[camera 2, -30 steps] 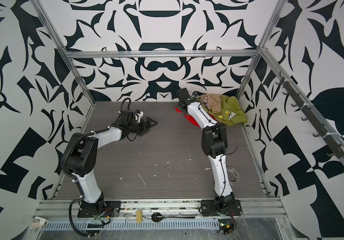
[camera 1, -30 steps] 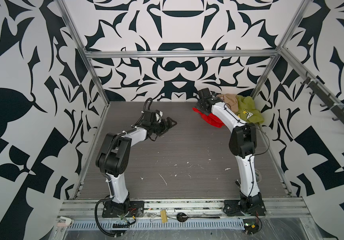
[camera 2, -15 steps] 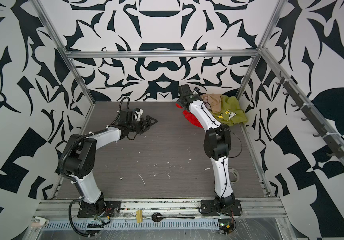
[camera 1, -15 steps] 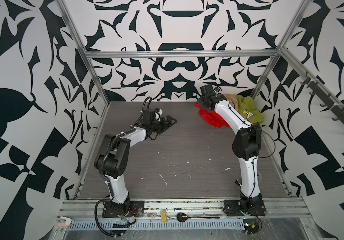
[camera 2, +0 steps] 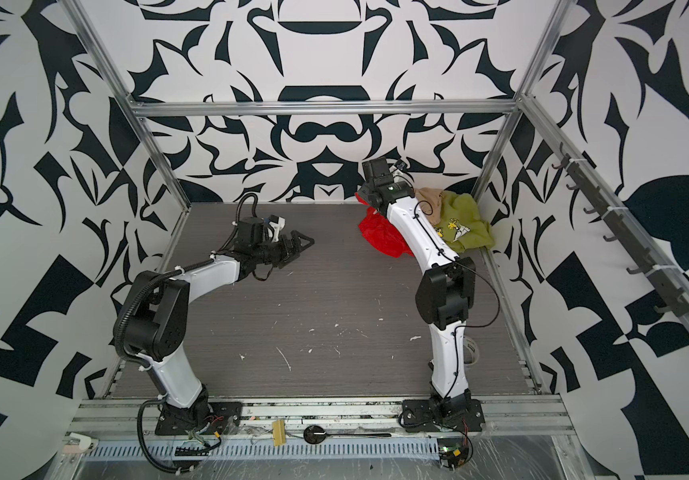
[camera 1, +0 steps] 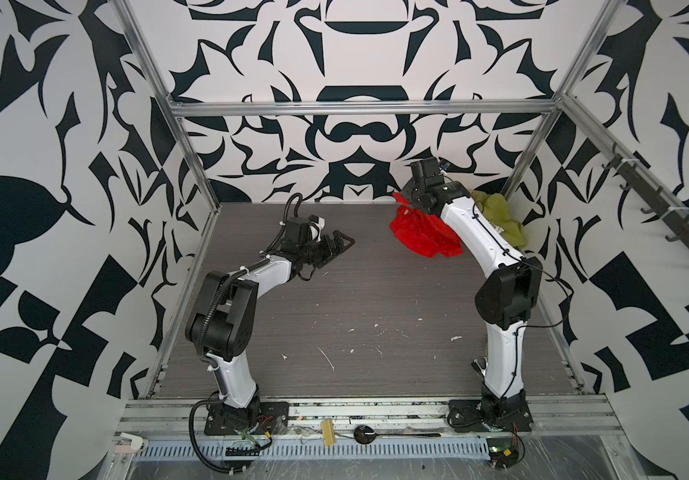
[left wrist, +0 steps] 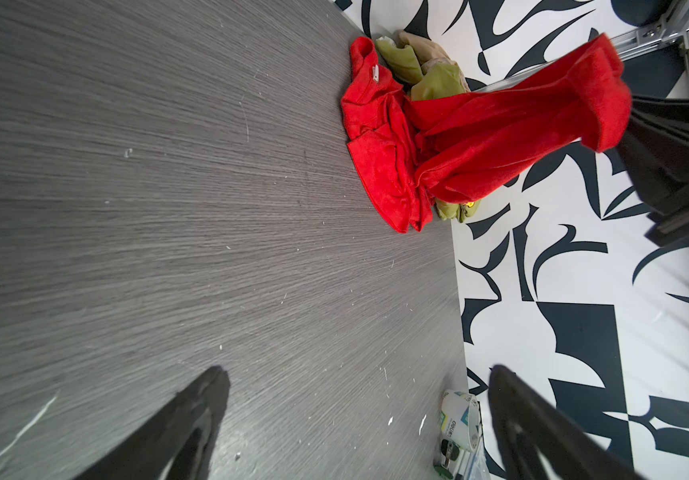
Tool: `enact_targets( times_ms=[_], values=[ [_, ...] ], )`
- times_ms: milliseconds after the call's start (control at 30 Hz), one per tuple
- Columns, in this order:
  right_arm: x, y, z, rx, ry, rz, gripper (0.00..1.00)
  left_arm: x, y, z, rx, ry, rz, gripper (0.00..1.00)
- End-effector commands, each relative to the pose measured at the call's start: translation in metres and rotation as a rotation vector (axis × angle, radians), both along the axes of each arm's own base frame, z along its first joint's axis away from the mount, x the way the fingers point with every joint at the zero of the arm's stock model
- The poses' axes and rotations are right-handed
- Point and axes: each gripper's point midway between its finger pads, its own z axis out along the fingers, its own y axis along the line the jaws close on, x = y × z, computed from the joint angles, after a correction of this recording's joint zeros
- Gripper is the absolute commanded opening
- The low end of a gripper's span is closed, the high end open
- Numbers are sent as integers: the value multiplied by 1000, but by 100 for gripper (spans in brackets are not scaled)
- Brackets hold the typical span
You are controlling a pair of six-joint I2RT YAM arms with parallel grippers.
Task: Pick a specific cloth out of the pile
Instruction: 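Lift the red cloth out of the pile with the right gripper, then move the left gripper to the hanging red cloth and grasp it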
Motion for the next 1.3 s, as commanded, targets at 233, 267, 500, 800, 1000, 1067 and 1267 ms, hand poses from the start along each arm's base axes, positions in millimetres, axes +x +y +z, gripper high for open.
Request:
enact_targets(
  times_ms=[233,267,500,800,1000,1067,1267],
  values=[
    [-17,-20,91,-46,-204,-10,4,-3,-1,9,-11,-31,-4,100],
    [-19,-20,95,-46,-215,-8,4,-2,-1,10,-13,-32,-3,100],
    [-24,-19,107,-43,-255,13,3,-2,-1,11,-16,-35,-5,100],
    [-24,-4,85,-8,-233,85,3,-3,-16,54,-138,-75,-29,100],
    [-26,19,74,74,-236,197,4,-7,-44,99,-222,-142,-88,100],
    [-27,26,70,97,-250,251,4,-6,-54,109,-249,-153,-102,100],
    [-26,31,48,198,-261,339,4,2,-89,129,-355,-176,-151,95]
  ],
)
